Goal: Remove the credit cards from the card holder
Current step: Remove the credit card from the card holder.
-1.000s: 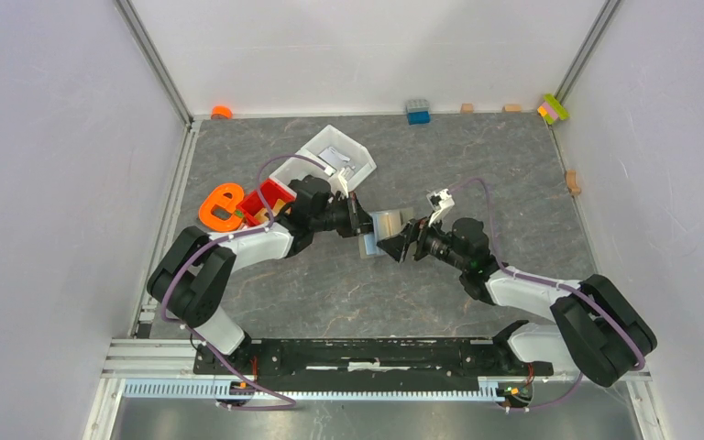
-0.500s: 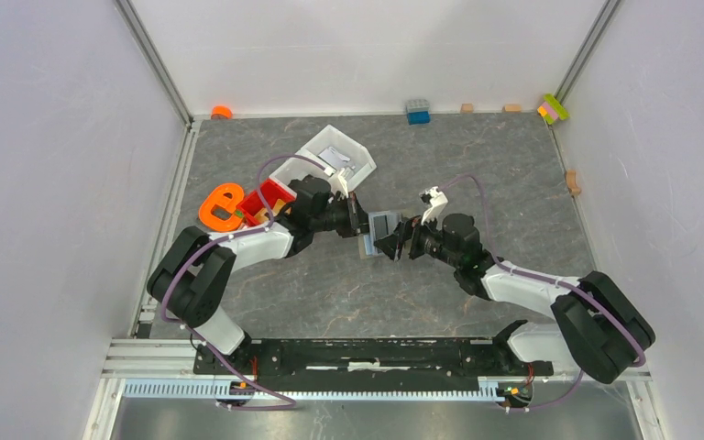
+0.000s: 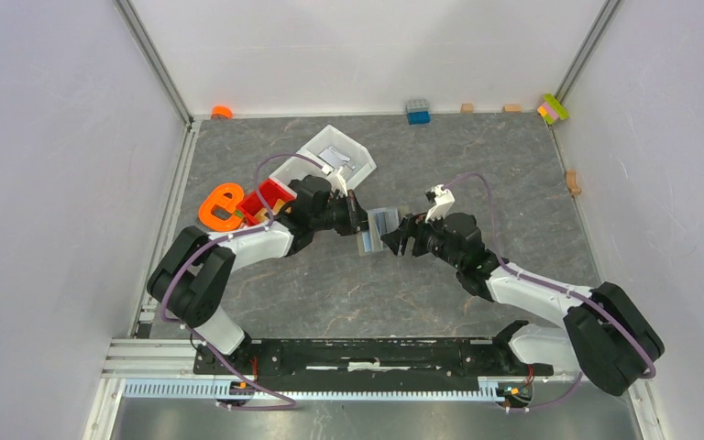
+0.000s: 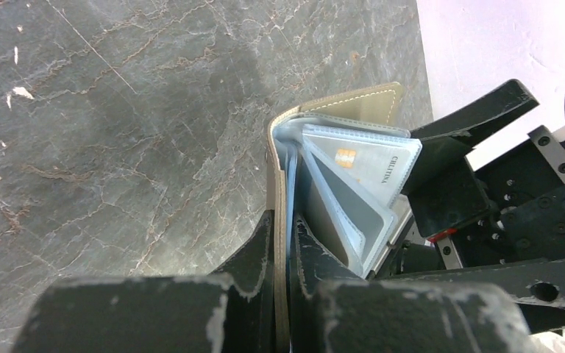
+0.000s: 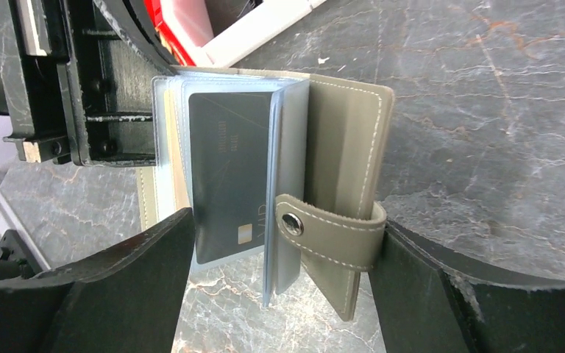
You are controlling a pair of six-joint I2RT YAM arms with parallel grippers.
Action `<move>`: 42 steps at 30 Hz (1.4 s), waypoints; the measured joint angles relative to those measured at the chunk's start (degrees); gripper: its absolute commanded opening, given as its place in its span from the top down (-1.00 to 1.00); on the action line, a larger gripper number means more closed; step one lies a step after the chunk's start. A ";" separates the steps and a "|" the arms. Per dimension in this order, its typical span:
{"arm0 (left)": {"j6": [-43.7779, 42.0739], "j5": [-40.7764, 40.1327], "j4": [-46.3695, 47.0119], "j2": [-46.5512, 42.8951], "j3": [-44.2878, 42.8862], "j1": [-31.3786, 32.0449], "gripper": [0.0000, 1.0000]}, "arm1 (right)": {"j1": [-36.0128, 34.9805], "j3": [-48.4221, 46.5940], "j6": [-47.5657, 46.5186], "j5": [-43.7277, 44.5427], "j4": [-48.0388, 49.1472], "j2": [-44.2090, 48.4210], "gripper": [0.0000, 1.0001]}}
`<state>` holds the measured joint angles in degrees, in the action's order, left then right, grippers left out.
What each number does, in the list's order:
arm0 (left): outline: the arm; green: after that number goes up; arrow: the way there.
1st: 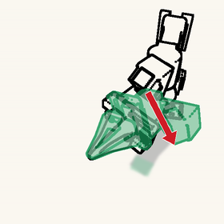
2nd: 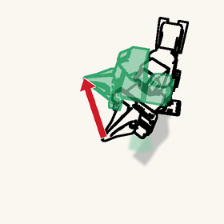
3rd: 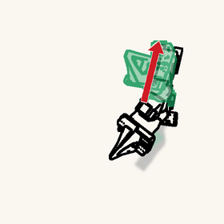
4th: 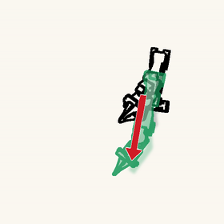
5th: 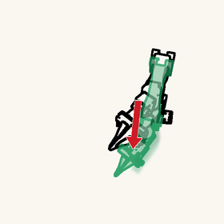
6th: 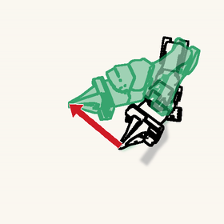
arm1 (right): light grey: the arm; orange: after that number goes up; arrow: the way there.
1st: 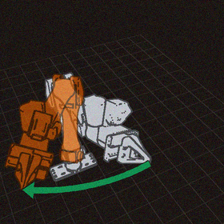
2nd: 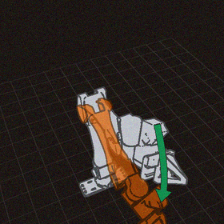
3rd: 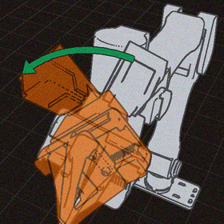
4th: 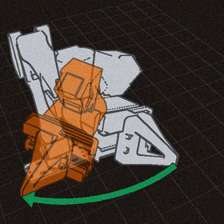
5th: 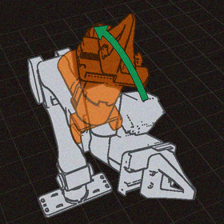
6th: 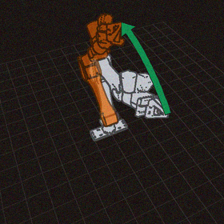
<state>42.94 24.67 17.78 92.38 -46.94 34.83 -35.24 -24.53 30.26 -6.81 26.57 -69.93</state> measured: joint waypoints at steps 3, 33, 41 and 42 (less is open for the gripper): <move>-0.07 -0.48 -0.28 0.00 -0.15 0.00 0.95 | 0.00 0.02 -0.15 2.27 -0.85 1.27 -0.69; -0.26 1.42 -0.85 0.00 -0.17 0.07 0.95 | 1.51 7.85 0.33 16.11 -2.23 15.23 -0.61; -0.24 2.38 0.42 0.00 -0.17 0.07 0.95 | 1.55 9.33 -1.62 8.24 6.08 16.06 -0.16; -0.22 2.64 0.72 0.00 -0.17 0.07 0.95 | 1.55 9.31 -1.77 6.56 7.39 15.23 -0.13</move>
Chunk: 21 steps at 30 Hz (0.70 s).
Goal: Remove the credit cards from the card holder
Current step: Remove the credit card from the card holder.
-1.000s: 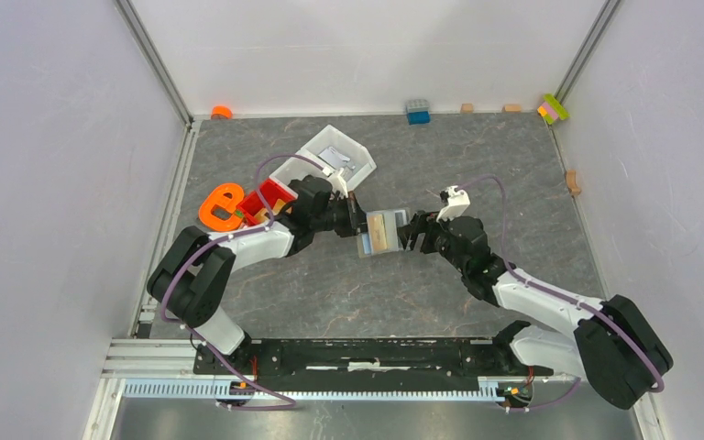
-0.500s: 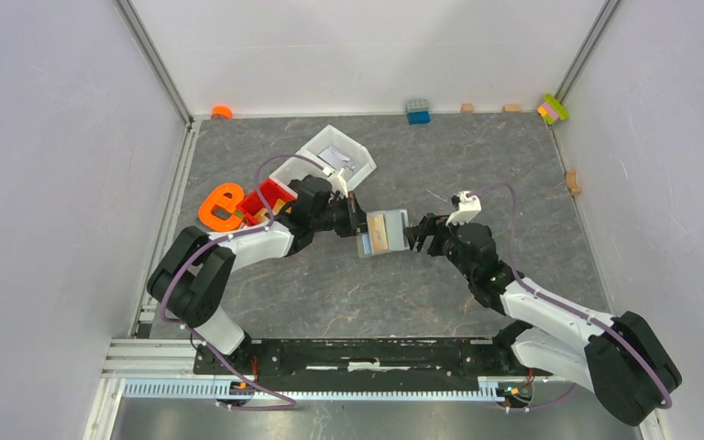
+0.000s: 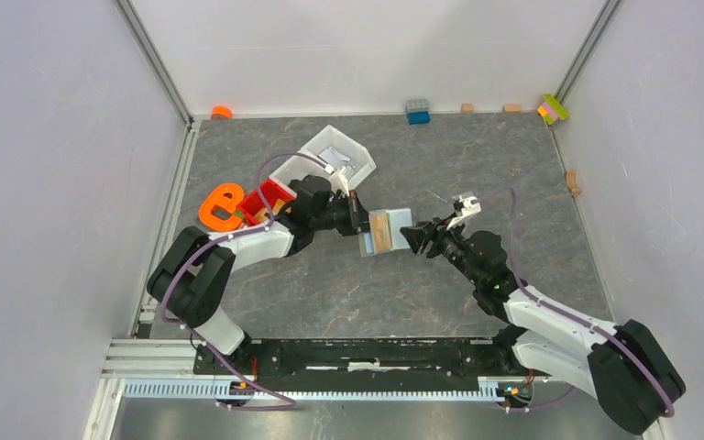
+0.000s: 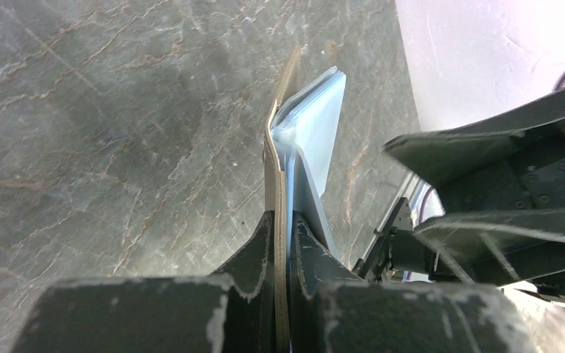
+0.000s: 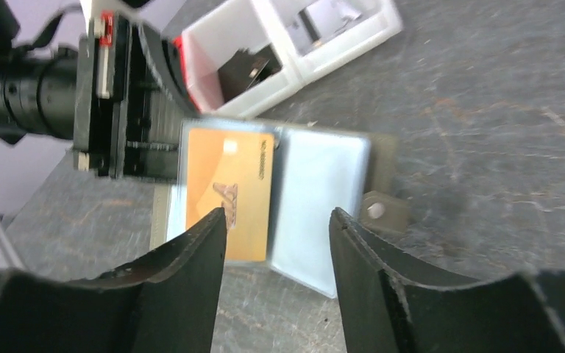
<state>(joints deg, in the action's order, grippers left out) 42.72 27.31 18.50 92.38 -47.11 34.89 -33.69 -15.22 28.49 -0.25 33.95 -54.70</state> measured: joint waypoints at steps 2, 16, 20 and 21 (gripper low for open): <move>0.04 0.90 1.36 0.00 0.02 0.00 0.95 | 0.00 -0.24 -0.07 -3.41 1.79 -2.58 -0.11; 2.38 6.32 10.91 0.04 1.20 -0.04 0.94 | 0.02 -3.32 1.88 -14.47 4.22 -13.42 -0.15; 3.69 7.76 13.62 0.96 1.22 -0.07 0.94 | 0.07 -3.32 2.40 -15.93 5.88 -13.42 -0.06; 4.02 7.96 13.94 1.25 1.22 -0.07 0.94 | 0.07 -3.32 2.56 -16.11 6.05 -13.42 -0.03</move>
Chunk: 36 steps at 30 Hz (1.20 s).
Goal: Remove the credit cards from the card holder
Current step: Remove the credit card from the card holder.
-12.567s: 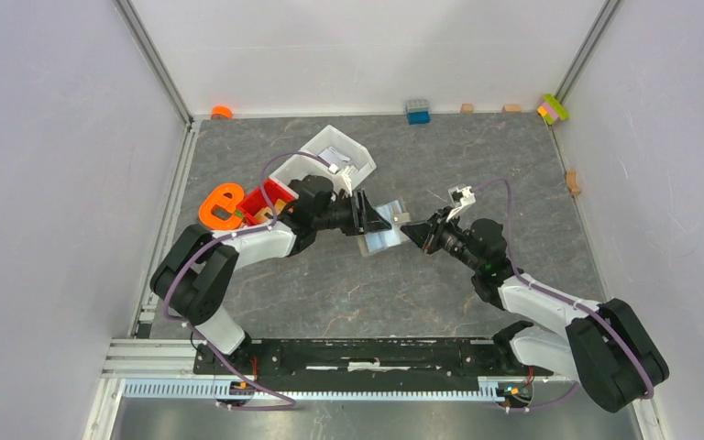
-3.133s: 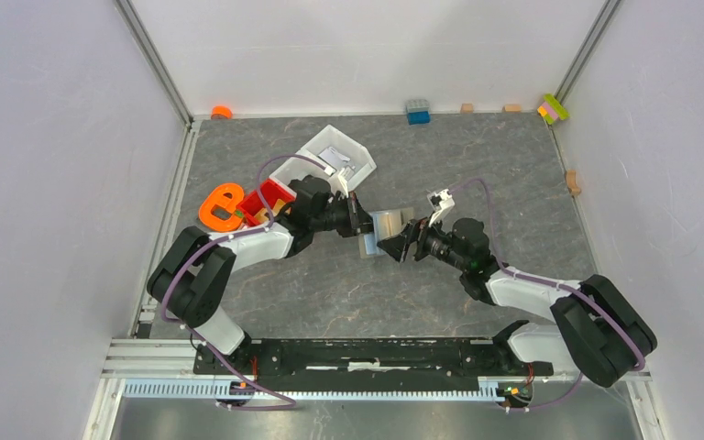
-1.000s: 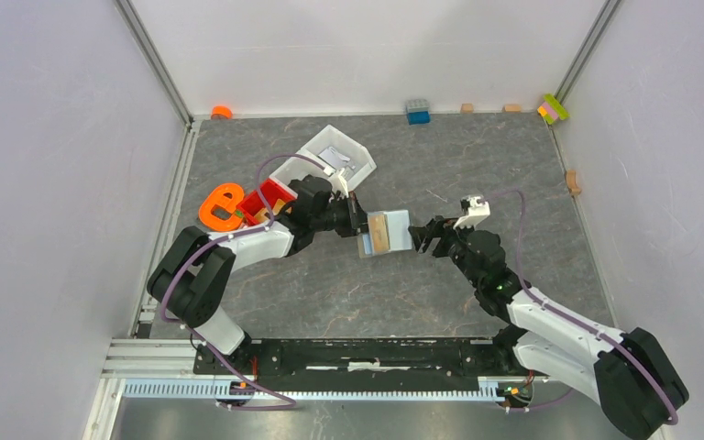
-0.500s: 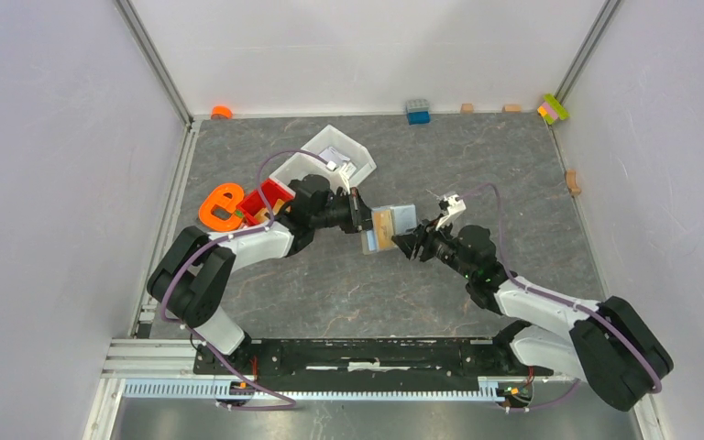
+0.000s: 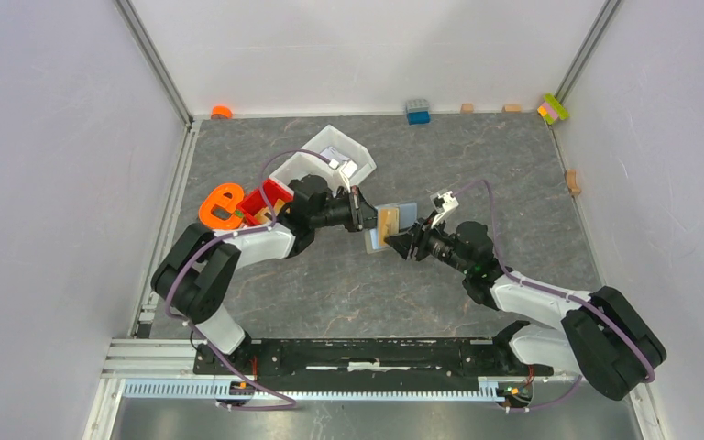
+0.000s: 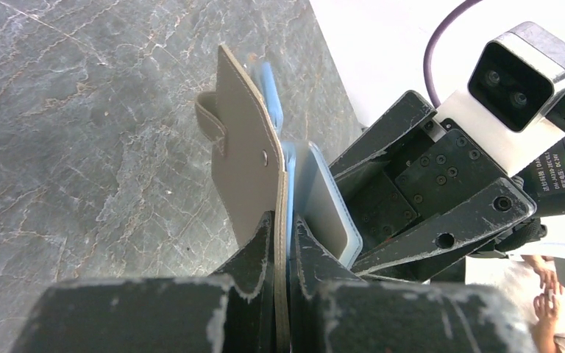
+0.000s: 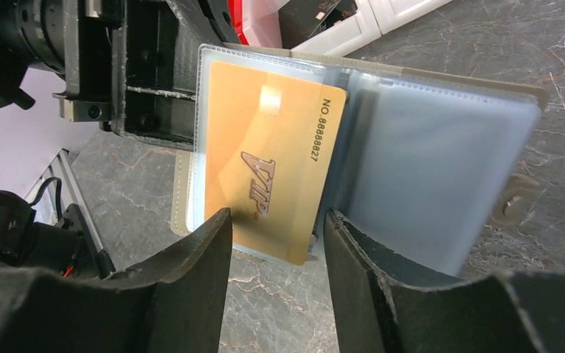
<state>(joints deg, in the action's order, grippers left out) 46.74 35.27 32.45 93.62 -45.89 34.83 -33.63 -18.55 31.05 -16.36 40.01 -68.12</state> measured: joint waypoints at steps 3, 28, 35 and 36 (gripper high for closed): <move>0.94 1.05 1.25 0.87 0.00 -0.09 0.94 | 0.04 0.00 0.48 -0.48 0.37 0.02 0.05; 6.25 5.68 11.19 1.49 1.27 -0.37 0.92 | 6.75 5.35 13.20 -10.95 20.83 -3.23 0.33; 8.48 7.43 15.19 1.51 1.86 -0.44 0.89 | 8.63 7.06 19.15 -14.21 31.04 -6.32 0.49; 8.66 7.52 15.52 1.51 1.90 -0.48 0.86 | 8.68 7.10 19.43 -14.36 31.56 -6.40 0.55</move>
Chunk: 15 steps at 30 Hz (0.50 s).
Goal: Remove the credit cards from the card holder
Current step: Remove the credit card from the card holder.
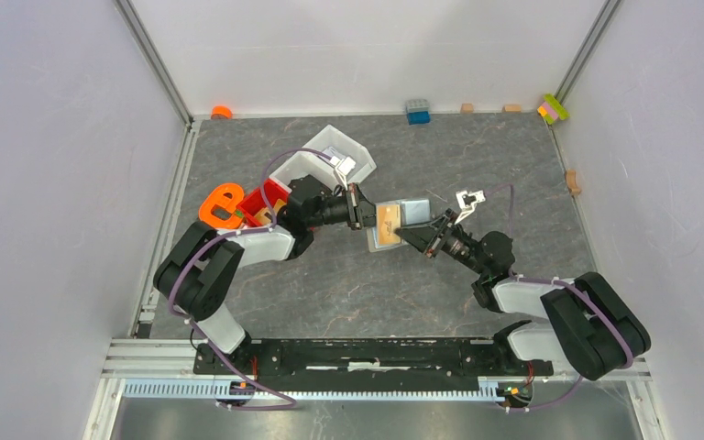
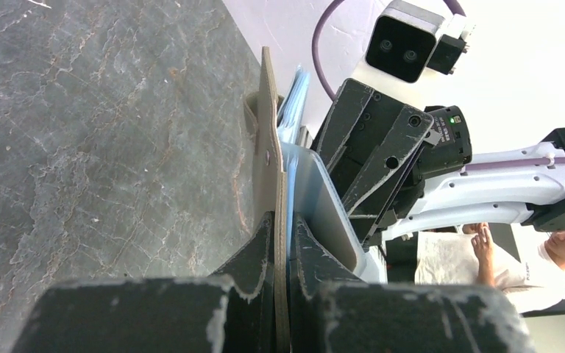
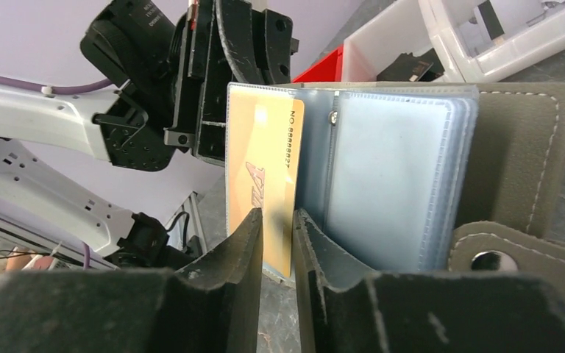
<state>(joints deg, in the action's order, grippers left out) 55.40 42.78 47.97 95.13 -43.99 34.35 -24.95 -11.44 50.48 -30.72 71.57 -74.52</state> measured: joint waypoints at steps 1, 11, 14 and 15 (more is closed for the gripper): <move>0.09 0.07 0.28 0.00 0.04 0.00 0.80 | 0.00 0.02 0.35 -0.28 0.68 -0.09 0.61; 1.33 0.90 3.26 0.02 0.37 -0.22 0.27 | -0.07 0.09 2.54 -2.78 3.39 -0.13 1.00; 2.05 0.90 4.39 0.02 0.79 -0.26 0.23 | 0.46 0.48 3.39 -2.97 4.48 -0.13 1.00; 2.21 0.87 4.79 0.02 1.03 -0.28 0.21 | 0.76 0.83 3.80 -3.17 4.87 -0.13 1.00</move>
<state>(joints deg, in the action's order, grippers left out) 57.60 43.66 52.75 95.15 -42.96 34.06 -24.18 -10.61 54.28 -33.89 76.44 -74.65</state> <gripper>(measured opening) 0.373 0.004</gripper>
